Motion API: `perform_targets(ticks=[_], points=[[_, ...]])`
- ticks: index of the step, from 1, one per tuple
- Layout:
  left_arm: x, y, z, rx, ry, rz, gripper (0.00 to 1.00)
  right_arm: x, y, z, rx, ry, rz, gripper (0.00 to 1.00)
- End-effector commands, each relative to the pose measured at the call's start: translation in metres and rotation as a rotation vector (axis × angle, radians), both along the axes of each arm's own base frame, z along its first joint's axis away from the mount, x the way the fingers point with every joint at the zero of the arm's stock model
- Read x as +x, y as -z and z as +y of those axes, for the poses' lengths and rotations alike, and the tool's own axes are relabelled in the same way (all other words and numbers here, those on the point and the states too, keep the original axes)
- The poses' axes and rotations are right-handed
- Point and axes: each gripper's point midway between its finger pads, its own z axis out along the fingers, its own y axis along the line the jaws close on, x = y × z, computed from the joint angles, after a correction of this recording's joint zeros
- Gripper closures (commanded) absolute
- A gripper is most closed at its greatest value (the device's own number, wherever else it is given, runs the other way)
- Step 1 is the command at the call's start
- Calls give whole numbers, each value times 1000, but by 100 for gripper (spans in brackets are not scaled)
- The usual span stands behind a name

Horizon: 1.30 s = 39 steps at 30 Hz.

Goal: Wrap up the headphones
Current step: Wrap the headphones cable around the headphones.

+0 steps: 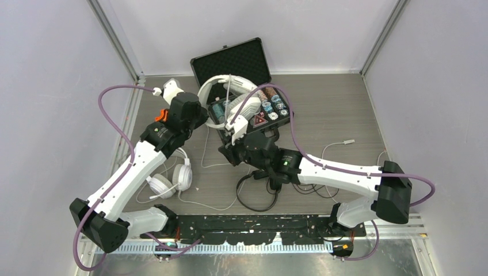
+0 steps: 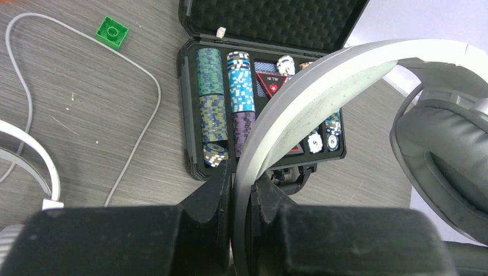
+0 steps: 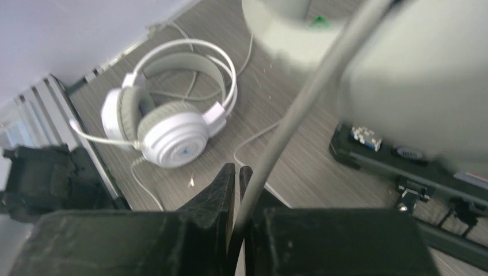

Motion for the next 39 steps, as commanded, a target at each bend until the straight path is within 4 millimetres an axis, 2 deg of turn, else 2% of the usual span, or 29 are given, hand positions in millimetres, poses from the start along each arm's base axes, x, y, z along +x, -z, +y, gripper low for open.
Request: perform_targets(ticks=[1, 5, 9, 13, 19, 21, 23, 27, 39], points=[[7, -77, -8, -227, -26, -198, 100, -11, -9, -13, 4, -28, -75, 86], [2, -82, -10, -244, -7, -195, 100, -15, -3, -25, 10, -28, -95, 82], [-4, -90, -9, -262, 2, -199, 100, -21, 3, -34, 12, -58, -131, 73], [-10, -98, -10, -281, 21, -204, 100, -21, 17, -44, -27, -65, -157, 70], [-15, -105, -7, -255, 35, -213, 100, -19, 34, -61, -46, -52, -142, 70], [-16, -104, -8, -251, 42, -202, 100, -15, 41, -67, -35, -34, -129, 73], [-18, -105, -11, -261, 64, -200, 100, -6, 47, -75, 11, 3, -100, 76], [-22, -105, -16, -264, 101, -190, 100, 10, 61, -92, 103, 29, -8, 76], [-27, -106, -19, -227, 168, -155, 100, 21, 74, -120, 121, 84, 20, 79]])
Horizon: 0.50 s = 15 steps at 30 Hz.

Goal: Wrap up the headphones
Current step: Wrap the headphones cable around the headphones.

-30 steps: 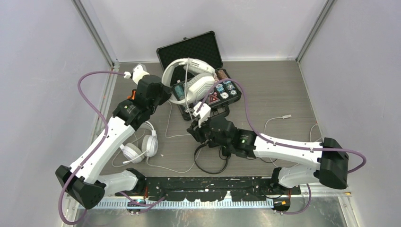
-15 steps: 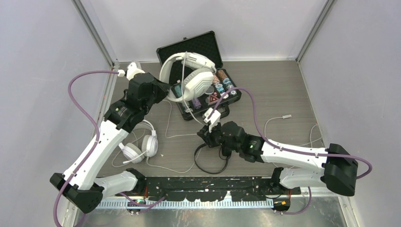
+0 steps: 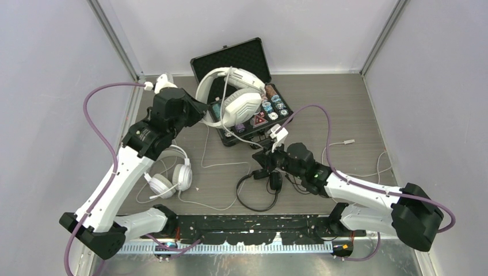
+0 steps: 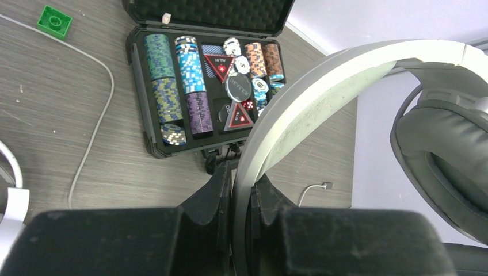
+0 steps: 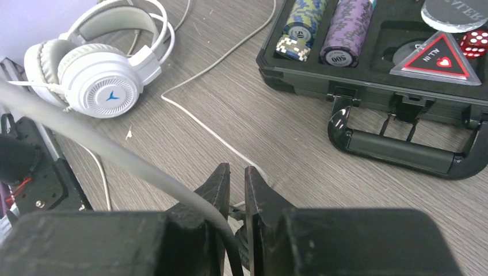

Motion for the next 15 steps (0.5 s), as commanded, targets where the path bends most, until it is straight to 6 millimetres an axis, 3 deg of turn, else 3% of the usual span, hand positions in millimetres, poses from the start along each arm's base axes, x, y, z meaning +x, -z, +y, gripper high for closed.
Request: perform_targets(ticks=[1, 5, 9, 15], points=[[-1, -55, -7, -116, 57, -125, 100, 8, -18, -5, 92, 28, -30, 80], [-10, -62, -24, -168, 180, -182, 100, 18, -17, -17, 111, 63, -16, 82], [-28, -69, -46, -187, 363, -224, 100, 27, -21, -25, 122, 91, -6, 91], [-56, -60, -66, -82, 628, -275, 100, 32, -39, -28, 130, 84, 4, 100]])
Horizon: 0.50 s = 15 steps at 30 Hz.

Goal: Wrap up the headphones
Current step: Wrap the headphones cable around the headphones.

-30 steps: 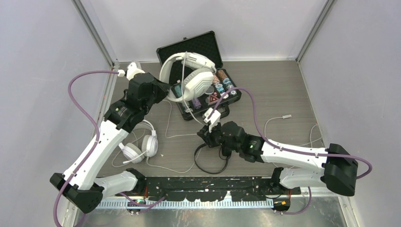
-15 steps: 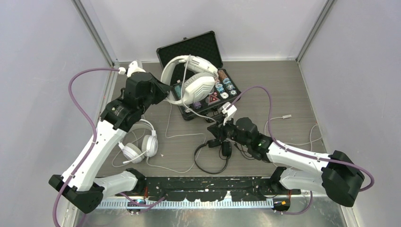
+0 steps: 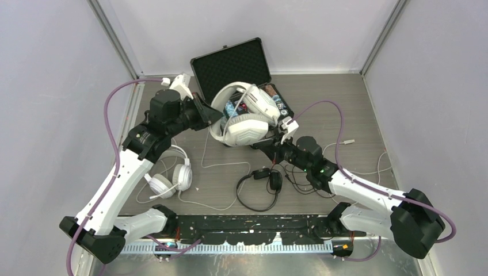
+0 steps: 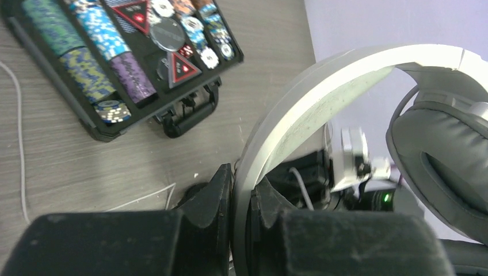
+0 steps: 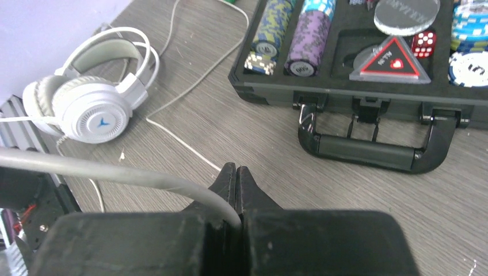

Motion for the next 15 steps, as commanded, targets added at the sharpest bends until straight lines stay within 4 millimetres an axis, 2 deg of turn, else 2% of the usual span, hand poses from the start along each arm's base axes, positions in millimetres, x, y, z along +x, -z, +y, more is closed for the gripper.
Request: perform_targets(ticks=[1, 4, 8, 15], points=[[-33, -53, -22, -45, 278, -243, 100, 6, -34, 1, 60, -1, -26, 100], [-38, -46, -24, 21, 345, -276, 100, 3, -41, 1, 89, -15, -21, 100], [-52, -37, -32, 127, 528, -355, 100, -4, -55, 4, 127, -49, 5, 100], [-42, -9, -9, 422, 567, -484, 100, -24, -75, 6, 132, -112, 124, 100]])
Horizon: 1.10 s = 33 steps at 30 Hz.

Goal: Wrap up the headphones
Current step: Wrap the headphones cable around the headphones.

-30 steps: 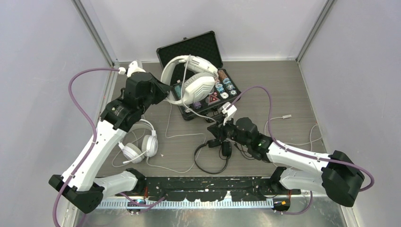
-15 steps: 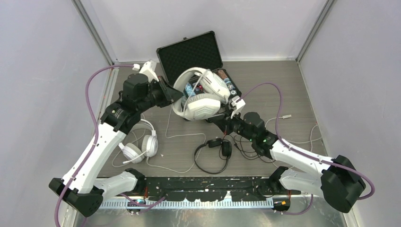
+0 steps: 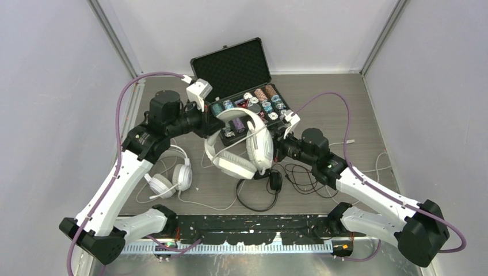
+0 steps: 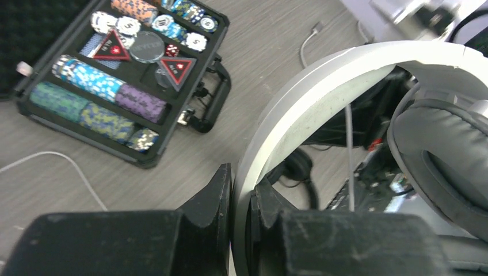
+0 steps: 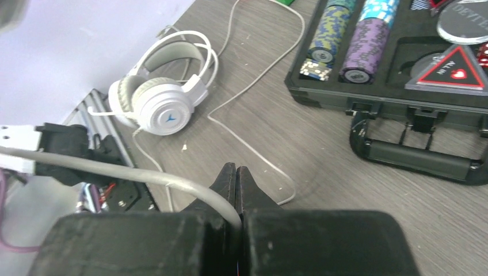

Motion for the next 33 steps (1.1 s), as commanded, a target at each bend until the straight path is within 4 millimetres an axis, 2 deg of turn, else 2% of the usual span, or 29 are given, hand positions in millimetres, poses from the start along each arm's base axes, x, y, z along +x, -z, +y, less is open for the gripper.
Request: perform_targets(ticks=[1, 7, 13, 18, 26, 29, 33], points=[[-8, -18, 12, 129, 115, -241, 100, -8, -28, -3, 28, -15, 74, 100], [-3, 8, 21, 300, 208, -363, 100, -22, -28, -2, -33, -64, 200, 100], [16, 23, 32, 409, 164, -427, 100, -35, -34, 1, -34, -99, 300, 100], [24, 34, 40, 507, 175, -446, 100, -43, -36, -5, -50, -97, 326, 98], [32, 34, 36, 530, 202, -481, 100, -51, -40, 3, -26, -162, 353, 97], [40, 33, 42, 561, 158, -508, 100, -52, -45, 4, -9, -165, 365, 99], [45, 32, 47, 582, 128, -525, 100, -52, -56, 4, 20, -156, 365, 92]])
